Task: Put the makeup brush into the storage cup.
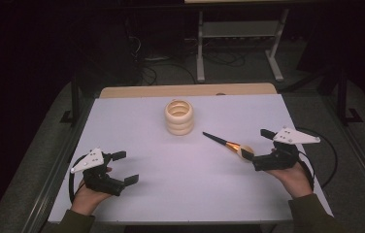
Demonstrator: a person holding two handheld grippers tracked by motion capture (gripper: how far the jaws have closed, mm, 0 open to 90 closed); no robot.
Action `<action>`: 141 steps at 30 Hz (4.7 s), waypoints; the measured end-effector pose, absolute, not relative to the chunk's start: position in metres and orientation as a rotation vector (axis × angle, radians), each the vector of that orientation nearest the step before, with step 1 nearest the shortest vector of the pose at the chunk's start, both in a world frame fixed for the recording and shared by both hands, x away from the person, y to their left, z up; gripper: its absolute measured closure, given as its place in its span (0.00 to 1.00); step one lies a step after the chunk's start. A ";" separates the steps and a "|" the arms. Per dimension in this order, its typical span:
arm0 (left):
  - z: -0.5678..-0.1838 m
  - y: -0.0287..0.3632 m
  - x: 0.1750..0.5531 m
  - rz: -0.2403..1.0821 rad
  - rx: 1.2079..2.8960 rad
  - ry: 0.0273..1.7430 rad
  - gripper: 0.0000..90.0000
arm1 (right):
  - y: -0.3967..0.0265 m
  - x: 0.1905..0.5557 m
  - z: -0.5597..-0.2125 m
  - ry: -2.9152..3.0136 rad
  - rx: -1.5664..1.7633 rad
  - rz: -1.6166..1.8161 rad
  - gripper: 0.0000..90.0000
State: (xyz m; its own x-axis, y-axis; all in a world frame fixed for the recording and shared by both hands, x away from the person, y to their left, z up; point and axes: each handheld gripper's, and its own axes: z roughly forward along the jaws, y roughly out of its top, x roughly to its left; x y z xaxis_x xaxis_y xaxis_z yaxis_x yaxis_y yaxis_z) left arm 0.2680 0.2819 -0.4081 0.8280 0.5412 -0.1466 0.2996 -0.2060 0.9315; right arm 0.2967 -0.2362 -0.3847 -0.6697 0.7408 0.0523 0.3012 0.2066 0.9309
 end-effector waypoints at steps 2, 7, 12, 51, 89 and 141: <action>-0.408 0.282 0.268 0.250 1.803 0.645 0.00 | -0.235 0.297 -0.384 2.082 0.973 1.461 0.00; -0.408 0.282 0.268 0.252 1.806 0.646 0.00 | -0.234 0.301 -0.383 2.078 0.972 1.463 0.00; -0.408 0.281 0.268 0.252 1.811 0.645 0.00 | -0.234 0.304 -0.383 2.067 0.976 1.471 0.00; -0.407 0.281 0.267 0.252 1.810 0.645 0.00 | -0.224 0.325 -0.372 2.072 0.973 1.474 0.00; -0.408 0.281 0.267 0.245 1.816 0.645 0.00 | -0.212 0.362 -0.361 2.088 0.967 1.459 0.00; -0.407 0.282 0.267 0.242 1.798 0.639 0.00 | -0.196 0.402 -0.364 2.285 0.983 1.296 0.00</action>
State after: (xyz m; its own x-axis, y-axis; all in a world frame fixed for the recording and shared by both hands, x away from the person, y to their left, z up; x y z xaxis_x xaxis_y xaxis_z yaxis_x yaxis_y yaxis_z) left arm 0.2665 0.2820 -0.4072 0.8303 0.5357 -0.1538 0.3001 -0.1970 0.9334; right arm 0.4017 -0.1956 -0.3645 -0.7052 0.7075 0.0459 0.4025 0.3462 0.8475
